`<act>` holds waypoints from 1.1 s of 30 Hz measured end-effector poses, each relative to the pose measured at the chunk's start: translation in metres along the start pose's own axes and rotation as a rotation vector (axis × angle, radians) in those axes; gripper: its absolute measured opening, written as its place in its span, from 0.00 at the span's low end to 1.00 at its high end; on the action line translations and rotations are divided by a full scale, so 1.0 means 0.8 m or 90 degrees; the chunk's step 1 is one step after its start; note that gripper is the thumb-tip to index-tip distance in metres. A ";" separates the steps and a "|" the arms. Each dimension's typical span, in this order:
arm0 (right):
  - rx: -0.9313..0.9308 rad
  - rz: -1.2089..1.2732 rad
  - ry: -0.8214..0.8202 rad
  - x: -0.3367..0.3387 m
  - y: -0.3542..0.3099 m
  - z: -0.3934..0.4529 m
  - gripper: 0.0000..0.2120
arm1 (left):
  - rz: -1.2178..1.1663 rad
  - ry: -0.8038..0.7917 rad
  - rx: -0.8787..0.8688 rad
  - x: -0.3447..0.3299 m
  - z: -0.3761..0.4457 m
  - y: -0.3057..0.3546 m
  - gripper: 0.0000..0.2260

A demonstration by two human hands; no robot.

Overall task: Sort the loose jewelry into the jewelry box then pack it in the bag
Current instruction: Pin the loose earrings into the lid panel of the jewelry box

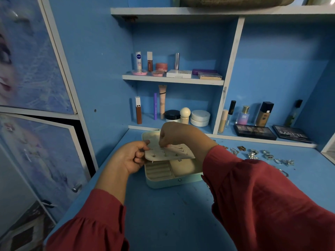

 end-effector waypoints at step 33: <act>0.101 0.036 0.023 0.001 -0.030 -0.008 0.10 | -0.027 -0.013 -0.016 -0.001 -0.005 0.002 0.09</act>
Point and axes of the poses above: each hand's wrist, its own z-axis towards the middle knuckle, its own x-axis out of the back of the hand, y = z × x, the point moved 6 cm from there along z, towards the middle knuckle, and after that the axes turned 4 degrees about x, right-handed, at the moved point
